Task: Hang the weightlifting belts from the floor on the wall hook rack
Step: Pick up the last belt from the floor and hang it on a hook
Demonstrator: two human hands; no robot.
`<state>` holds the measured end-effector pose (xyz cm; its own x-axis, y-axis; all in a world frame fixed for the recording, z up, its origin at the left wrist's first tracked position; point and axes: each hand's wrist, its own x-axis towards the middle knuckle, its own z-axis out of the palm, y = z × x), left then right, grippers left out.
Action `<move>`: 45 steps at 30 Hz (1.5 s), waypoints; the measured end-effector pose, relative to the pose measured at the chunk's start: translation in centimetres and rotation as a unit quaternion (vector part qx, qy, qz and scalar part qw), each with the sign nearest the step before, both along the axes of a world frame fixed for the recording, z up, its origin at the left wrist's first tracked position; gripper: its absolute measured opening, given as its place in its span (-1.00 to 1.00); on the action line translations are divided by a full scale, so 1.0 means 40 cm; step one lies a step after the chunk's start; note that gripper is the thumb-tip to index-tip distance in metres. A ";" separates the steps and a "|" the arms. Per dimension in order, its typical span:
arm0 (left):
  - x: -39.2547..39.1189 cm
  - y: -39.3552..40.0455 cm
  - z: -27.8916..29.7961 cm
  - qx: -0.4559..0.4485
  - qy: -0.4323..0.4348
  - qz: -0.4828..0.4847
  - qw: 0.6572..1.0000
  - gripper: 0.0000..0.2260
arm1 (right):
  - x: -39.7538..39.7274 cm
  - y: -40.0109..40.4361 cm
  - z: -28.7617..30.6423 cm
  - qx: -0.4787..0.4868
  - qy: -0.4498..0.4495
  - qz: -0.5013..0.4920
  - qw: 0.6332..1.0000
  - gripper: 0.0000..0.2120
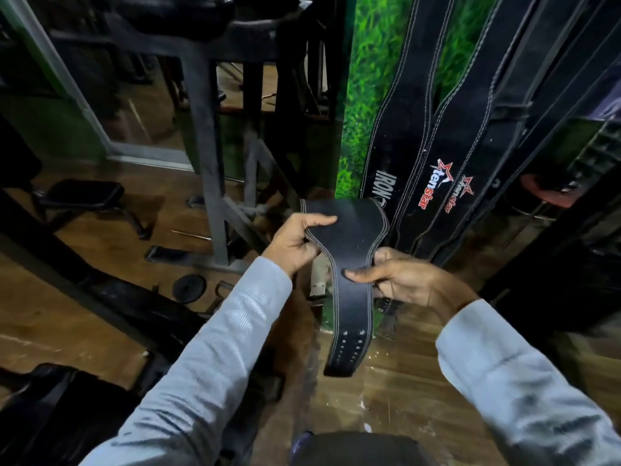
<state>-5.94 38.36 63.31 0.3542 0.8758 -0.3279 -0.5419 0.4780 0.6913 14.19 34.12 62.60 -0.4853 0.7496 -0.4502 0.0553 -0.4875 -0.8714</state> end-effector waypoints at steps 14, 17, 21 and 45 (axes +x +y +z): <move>-0.107 -0.122 -0.039 0.096 0.114 -0.006 0.989 -0.63 | -0.063 0.115 0.094 0.089 0.023 -0.111 0.990 -0.30; -0.101 -0.138 0.029 0.056 0.088 0.040 0.994 -0.73 | -0.055 0.083 0.043 0.101 0.056 -0.097 0.989 -0.16; -0.099 -0.069 0.123 0.045 0.120 0.078 0.989 -0.75 | -0.040 0.031 -0.012 0.113 0.068 -0.066 0.989 -0.46; -0.212 -0.066 0.196 0.239 0.259 0.217 0.910 -0.62 | -0.115 0.053 0.007 0.259 -0.003 -0.071 0.963 -0.67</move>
